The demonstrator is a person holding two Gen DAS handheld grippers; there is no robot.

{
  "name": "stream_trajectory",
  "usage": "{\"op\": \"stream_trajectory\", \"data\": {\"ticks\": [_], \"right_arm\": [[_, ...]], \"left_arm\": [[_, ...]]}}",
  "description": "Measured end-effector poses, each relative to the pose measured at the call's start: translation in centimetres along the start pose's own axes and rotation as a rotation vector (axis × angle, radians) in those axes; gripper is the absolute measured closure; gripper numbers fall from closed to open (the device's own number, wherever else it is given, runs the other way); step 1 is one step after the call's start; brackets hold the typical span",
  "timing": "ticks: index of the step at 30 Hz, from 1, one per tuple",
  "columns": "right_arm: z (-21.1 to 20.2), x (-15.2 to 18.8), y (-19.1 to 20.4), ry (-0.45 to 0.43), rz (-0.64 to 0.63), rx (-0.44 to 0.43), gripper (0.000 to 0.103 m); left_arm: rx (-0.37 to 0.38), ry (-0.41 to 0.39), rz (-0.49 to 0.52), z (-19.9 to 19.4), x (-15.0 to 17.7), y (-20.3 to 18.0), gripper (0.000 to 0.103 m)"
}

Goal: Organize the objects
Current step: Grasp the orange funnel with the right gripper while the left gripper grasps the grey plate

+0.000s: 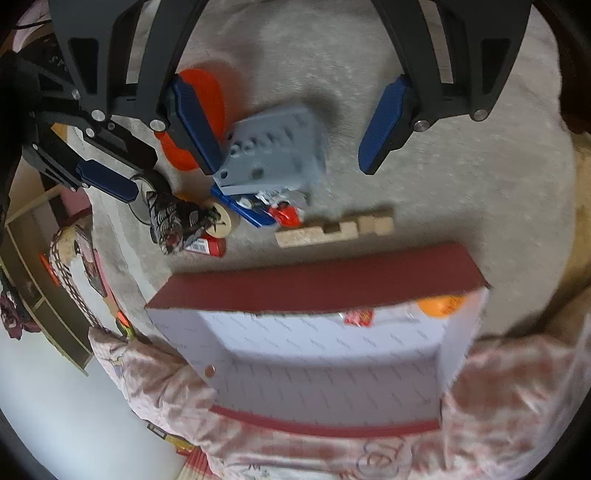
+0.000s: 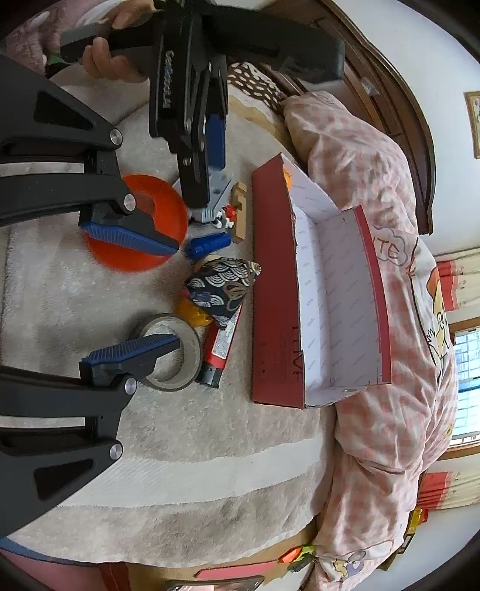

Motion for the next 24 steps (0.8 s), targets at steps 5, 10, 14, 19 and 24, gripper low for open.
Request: {"op": "stream_trajectory", "data": {"ticks": [5,10,14,19,24], "right_arm": [[-0.2,0.5,-0.3,0.005,-0.004,0.007,0.057],[-0.6,0.6,-0.4,-0.001,-0.012,0.008,0.057],[-1.1,0.8,-0.2,-0.01,-0.021,0.003,0.057],[-1.6,1.3,0.6,-0.003,-0.052,-0.036,0.057],[-1.9,1.9,2.3,0.018,-0.108,-0.103,0.035]], "left_arm": [[-0.021,0.02,0.049,0.4,0.5,-1.0,0.025],[0.01,0.021,0.009,-0.5,1.0,-1.0,0.025],[-0.033,0.032,0.022,-0.2,1.8,-0.7,0.025],[-0.128,0.01,0.063,-0.8,2.2,-0.3,0.025],[-0.129,-0.009,0.013,-1.7,2.1,1.0,0.025]]}}
Point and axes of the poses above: each gripper's, at about its wrist camera, not at the fingertips, and z roughly the way its jaws point, y to its left, x to its underside, the point moved 2 cm from there along z, roughly the way its jaws point, and after that the axes turned 11 degrees about x, right-handed, at the moved point
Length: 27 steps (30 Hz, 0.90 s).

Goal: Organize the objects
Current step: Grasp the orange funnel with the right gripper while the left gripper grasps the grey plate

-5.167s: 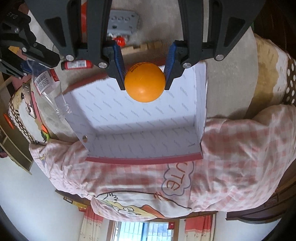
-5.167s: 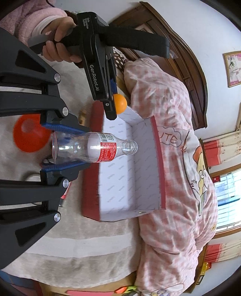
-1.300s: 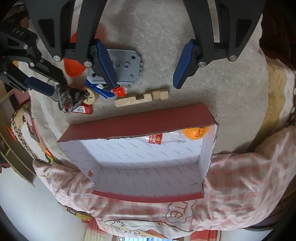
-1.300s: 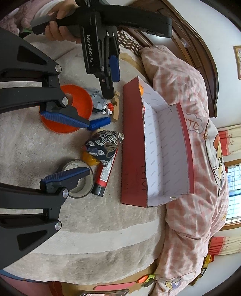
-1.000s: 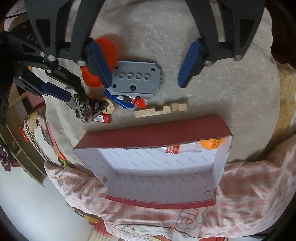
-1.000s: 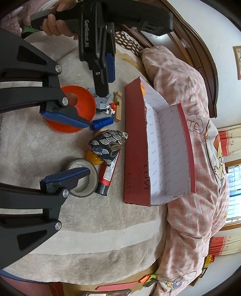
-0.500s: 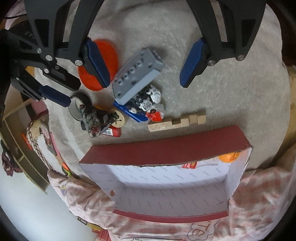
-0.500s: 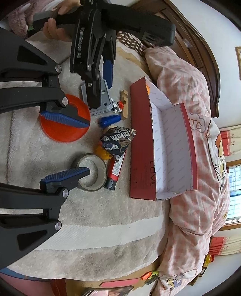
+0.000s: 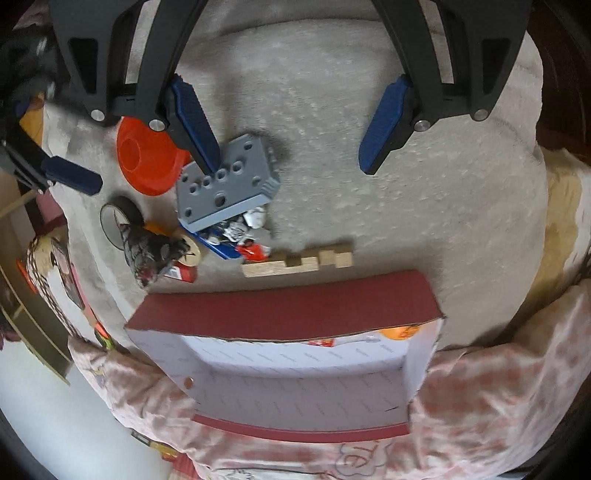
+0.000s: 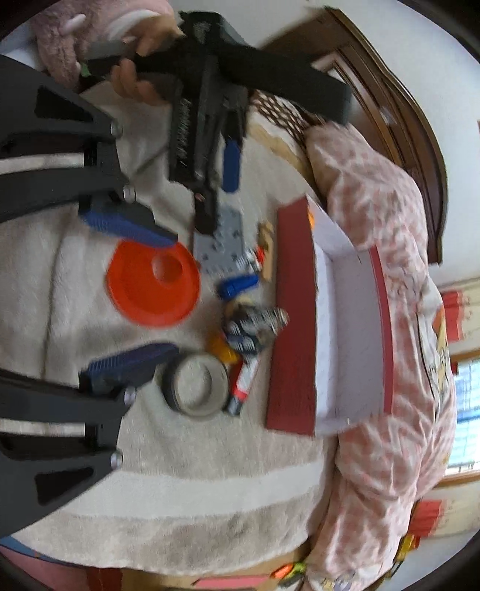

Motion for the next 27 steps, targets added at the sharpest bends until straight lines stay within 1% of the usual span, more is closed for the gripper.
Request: {"op": "stream_trajectory", "data": {"ticks": [1,4,6,10,11,12,14,19,23,27], "right_arm": [[0.1,0.1,0.5,0.002,-0.022,0.006,0.032],[1.0,0.4,1.8,0.016,-0.095,0.056,0.032],[1.8,0.6,2.7,0.032,-0.139,0.075,0.031],[3.1,0.7,3.6,0.037,-0.203,0.148,0.03],[3.2,0.6,3.4,0.045,-0.189,0.152,0.03],[3.3,0.5,3.1,0.052,-0.171,0.142,0.032],[3.0,0.5,2.4,0.053,-0.13,0.124,0.032],[1.8,1.0,1.2,0.044,-0.101,0.166,0.032],[1.3,1.7,0.4,0.047,-0.092,0.186,0.032],[1.2,2.1,0.0,0.039,-0.064,0.164,0.032]], "left_arm": [[-0.003,-0.003,-0.002,-0.1,0.1,0.1,0.025],[-0.007,-0.003,-0.002,-0.1,0.2,0.1,0.025],[-0.006,-0.003,-0.001,-0.1,0.3,0.1,0.025],[0.028,-0.01,-0.009,-0.4,0.4,-0.1,0.025],[0.051,-0.011,-0.017,-0.6,0.4,-0.2,0.025],[0.069,-0.012,-0.023,-0.6,0.3,-0.4,0.025],[0.104,-0.018,-0.041,-0.7,0.1,-0.7,0.025],[0.136,-0.011,-0.091,0.0,-0.5,-1.8,0.025],[0.117,0.015,-0.106,1.4,-0.7,-2.8,0.025],[0.051,0.009,-0.066,2.3,-1.0,-3.6,0.025]]}}
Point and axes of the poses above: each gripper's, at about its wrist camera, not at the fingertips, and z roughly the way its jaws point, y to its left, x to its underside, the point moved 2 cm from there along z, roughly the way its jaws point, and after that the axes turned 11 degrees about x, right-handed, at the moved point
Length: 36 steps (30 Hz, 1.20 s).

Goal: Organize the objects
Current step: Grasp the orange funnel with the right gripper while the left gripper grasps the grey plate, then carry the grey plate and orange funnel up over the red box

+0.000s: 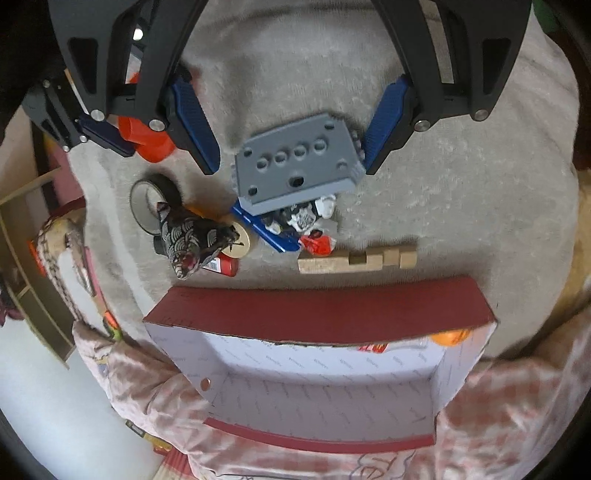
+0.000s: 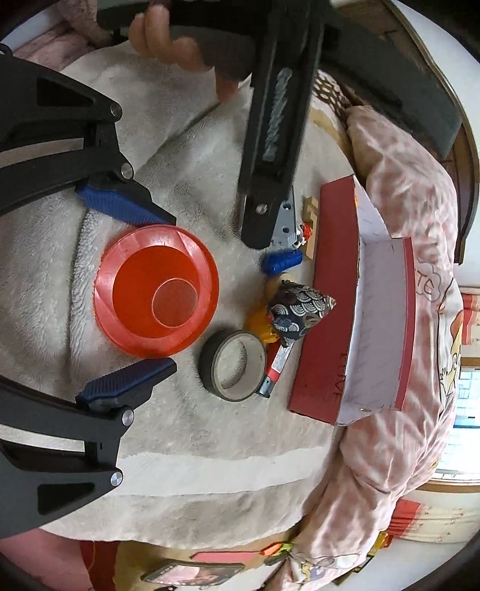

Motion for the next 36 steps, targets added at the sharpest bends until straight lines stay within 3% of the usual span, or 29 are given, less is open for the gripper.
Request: {"op": "stream_trajectory", "data": {"ticks": [11,15,26,36], "right_arm": [[0.1,0.2,-0.1,-0.01,0.036,-0.032,0.032],[0.1,0.2,-0.2,-0.008,0.048,-0.037,0.032],[-0.4,0.0,0.0,-0.009,0.054,-0.056,0.032],[-0.9,-1.1,1.0,-0.016,0.039,-0.064,0.032]], "left_arm": [[-0.064,0.006,0.053,0.7,-0.1,-0.6,0.025],[-0.103,0.01,0.099,0.8,0.2,-1.0,0.033],[-0.107,0.029,0.119,-0.4,1.0,-1.0,0.033],[-0.132,-0.03,0.131,-2.9,0.6,-0.1,0.033]]}}
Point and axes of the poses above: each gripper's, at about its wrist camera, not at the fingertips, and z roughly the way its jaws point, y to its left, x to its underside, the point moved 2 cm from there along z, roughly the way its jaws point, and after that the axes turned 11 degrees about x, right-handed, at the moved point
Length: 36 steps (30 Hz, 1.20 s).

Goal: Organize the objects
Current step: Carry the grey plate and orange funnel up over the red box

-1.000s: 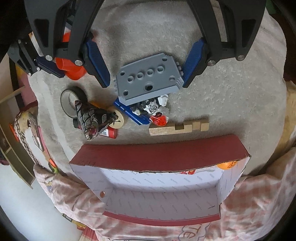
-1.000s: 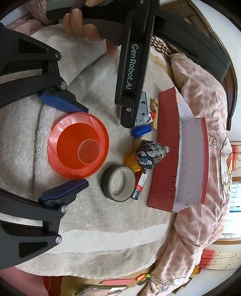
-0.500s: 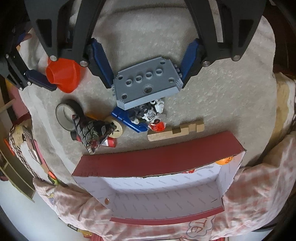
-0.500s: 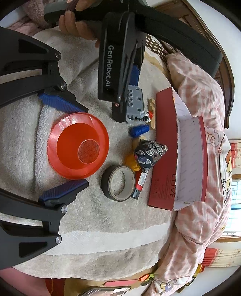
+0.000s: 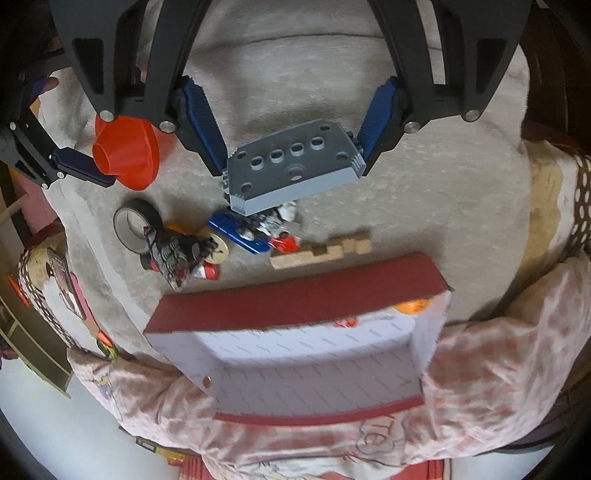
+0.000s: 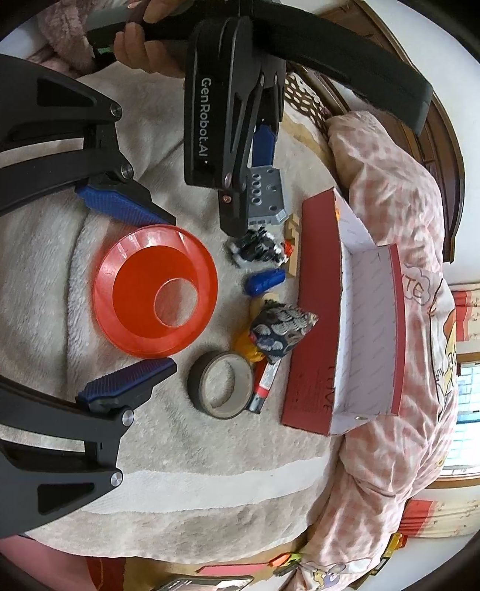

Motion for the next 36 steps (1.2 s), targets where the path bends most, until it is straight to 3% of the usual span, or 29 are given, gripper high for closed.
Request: {"op": "stream_trajectory", "data": {"ticks": [17,36], "right_arm": [[-0.9,-4.2,0.8,-0.052,-0.031,0.011,0.032],[0.4,-10.7,-1.0,-0.103,-0.02,0.035,0.032]], "left_arm": [[-0.024,-0.062,-0.023,-2.5,-1.9,2.7,0.033],[-0.068,-0.132,0.01,-3.1,-7.6,3.6,0.033]]}}
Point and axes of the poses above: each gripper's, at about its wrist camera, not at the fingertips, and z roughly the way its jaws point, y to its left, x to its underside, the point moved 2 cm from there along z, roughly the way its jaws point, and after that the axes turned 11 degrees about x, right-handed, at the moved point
